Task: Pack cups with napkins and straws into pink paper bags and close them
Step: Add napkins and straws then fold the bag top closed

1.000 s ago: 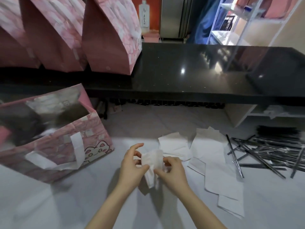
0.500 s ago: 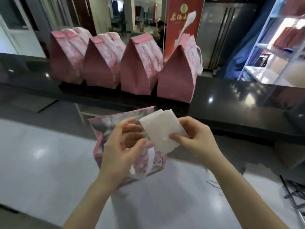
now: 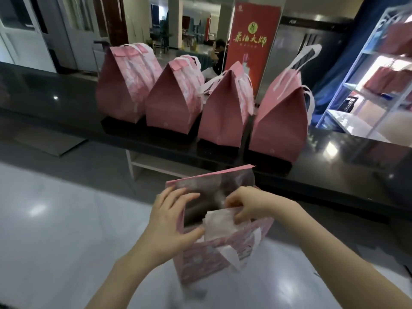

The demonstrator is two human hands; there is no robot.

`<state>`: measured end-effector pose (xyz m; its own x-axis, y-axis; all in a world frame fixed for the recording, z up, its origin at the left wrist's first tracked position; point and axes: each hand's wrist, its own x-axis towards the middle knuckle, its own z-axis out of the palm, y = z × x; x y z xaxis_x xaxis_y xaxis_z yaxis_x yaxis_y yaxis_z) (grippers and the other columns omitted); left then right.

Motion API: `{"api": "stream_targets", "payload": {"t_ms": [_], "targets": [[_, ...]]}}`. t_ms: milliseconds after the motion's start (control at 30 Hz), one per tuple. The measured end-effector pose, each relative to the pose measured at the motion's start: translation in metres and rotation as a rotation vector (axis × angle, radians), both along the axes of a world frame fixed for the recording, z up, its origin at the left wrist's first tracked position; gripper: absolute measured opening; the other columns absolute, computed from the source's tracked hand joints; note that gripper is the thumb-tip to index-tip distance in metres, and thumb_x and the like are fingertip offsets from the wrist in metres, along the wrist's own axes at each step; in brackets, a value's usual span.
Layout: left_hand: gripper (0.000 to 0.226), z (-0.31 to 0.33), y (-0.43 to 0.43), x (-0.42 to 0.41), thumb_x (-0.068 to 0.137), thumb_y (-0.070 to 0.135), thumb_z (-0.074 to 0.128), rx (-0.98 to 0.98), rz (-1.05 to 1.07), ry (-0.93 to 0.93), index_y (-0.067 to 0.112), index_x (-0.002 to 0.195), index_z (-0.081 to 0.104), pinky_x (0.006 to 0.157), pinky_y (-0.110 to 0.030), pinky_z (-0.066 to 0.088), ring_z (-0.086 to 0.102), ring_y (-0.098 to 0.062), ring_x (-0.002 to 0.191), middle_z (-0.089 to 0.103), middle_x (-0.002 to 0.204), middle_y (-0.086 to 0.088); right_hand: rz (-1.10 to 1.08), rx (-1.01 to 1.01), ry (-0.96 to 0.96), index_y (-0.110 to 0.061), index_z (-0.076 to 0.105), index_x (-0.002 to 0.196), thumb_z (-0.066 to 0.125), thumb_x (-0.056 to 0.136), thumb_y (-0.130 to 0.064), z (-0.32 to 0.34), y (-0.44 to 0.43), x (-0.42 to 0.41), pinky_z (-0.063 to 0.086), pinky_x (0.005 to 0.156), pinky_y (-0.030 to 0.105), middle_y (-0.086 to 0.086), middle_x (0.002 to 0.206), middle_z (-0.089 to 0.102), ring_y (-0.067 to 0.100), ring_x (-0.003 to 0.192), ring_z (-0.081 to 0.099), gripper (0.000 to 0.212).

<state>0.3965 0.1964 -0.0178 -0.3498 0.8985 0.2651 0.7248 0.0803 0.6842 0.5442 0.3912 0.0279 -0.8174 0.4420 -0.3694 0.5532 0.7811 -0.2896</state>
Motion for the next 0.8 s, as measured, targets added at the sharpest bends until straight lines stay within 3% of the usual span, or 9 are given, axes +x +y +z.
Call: {"api": "stream_targets", "payload": {"t_ms": [100,200,267,400,567,700,800], "targets": [[0.066,-0.001,0.002,0.0,0.068,0.064,0.052,0.003,-0.002,-0.017,0.05,0.131,0.04,0.117,-0.03,0.016,0.008,0.0,0.142,0.031,0.141,0.027,-0.053,0.022,-0.035,-0.034,0.064,0.097,0.07,0.077,-0.012,-0.013,-0.002,-0.006,0.045,0.058,0.016,-0.014,0.093,0.061,0.01,0.085,0.059,0.031],[0.065,0.0,0.004,0.002,0.069,0.059,0.054,0.033,0.012,-0.036,0.044,0.132,0.044,0.117,-0.033,0.02,0.016,-0.006,0.141,0.037,0.138,0.025,-0.103,0.112,0.015,-0.027,0.059,0.119,0.066,0.08,-0.013,-0.019,-0.002,-0.006,0.054,0.082,0.032,-0.004,0.113,0.064,0.017,0.099,0.061,0.043],[0.06,0.003,0.006,0.005,0.072,0.047,0.062,0.079,0.044,-0.042,0.035,0.13,0.051,0.115,-0.035,0.026,0.027,-0.01,0.137,0.046,0.133,0.02,-0.102,0.127,0.125,-0.027,0.061,0.116,0.063,0.08,-0.016,-0.015,-0.002,0.001,0.053,0.086,0.035,-0.005,0.111,0.066,0.015,0.1,0.062,0.037],[0.049,0.013,0.012,0.014,0.076,0.019,0.077,0.15,0.144,0.005,0.027,0.121,0.06,0.103,-0.028,0.035,0.044,-0.011,0.12,0.056,0.118,0.015,-0.176,0.113,0.429,-0.025,0.067,0.111,0.065,0.085,-0.019,-0.004,-0.004,0.035,0.049,0.089,0.024,-0.011,0.107,0.066,0.005,0.099,0.06,0.026],[0.037,0.036,0.031,0.053,0.076,0.013,0.076,0.262,0.213,0.057,0.024,0.109,0.065,0.091,-0.022,0.036,0.053,-0.013,0.105,0.062,0.106,0.011,-0.232,0.179,0.751,-0.019,0.07,0.103,0.064,0.088,-0.013,-0.001,-0.01,0.107,0.048,0.084,0.018,-0.011,0.1,0.065,0.002,0.093,0.06,0.018],[0.032,0.042,0.068,0.13,0.076,0.009,0.074,0.347,0.106,0.001,0.025,0.102,0.066,0.085,-0.024,0.043,0.06,-0.012,0.093,0.065,0.097,0.012,-0.304,0.237,0.728,-0.019,0.07,0.102,0.063,0.089,-0.014,-0.015,-0.002,0.193,0.047,0.088,0.02,-0.011,0.102,0.065,0.003,0.097,0.06,0.016],[0.031,0.027,0.109,0.206,0.077,0.009,0.073,0.329,-0.027,-0.034,0.025,0.103,0.066,0.084,-0.014,0.041,0.059,-0.005,0.091,0.064,0.096,0.015,-0.43,0.231,0.645,-0.022,0.07,0.103,0.063,0.089,-0.018,-0.033,0.018,0.274,0.047,0.088,0.022,-0.012,0.103,0.065,0.003,0.096,0.06,0.016]]}}
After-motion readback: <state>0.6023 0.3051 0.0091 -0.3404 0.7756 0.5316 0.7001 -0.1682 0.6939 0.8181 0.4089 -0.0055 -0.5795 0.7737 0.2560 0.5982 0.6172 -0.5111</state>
